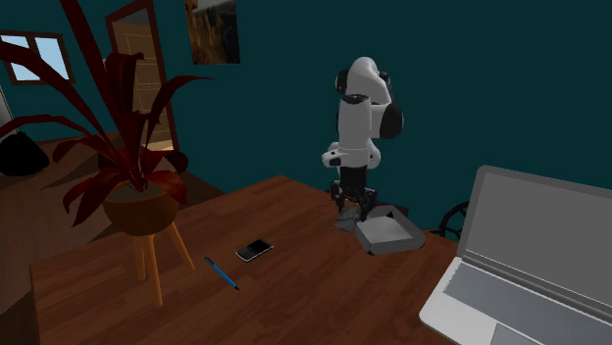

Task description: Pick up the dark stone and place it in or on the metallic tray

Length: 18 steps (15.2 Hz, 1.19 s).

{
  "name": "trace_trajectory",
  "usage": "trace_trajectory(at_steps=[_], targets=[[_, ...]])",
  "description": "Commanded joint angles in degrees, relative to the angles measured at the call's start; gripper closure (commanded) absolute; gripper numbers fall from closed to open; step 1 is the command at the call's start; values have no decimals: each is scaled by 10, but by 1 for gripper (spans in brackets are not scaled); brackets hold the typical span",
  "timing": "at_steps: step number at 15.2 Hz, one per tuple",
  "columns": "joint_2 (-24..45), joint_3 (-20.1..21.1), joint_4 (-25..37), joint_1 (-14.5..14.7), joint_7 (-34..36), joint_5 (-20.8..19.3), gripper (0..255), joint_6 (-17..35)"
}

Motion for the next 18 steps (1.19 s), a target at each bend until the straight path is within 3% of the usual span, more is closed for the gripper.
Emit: trace_trajectory(at_steps=[1,12,18], targets=[[-35,6,-33,9,8,15,255,1],[-229,50,-187,92,73,105,255,-25],[-213,62,-222,94,71,111,255,26]])
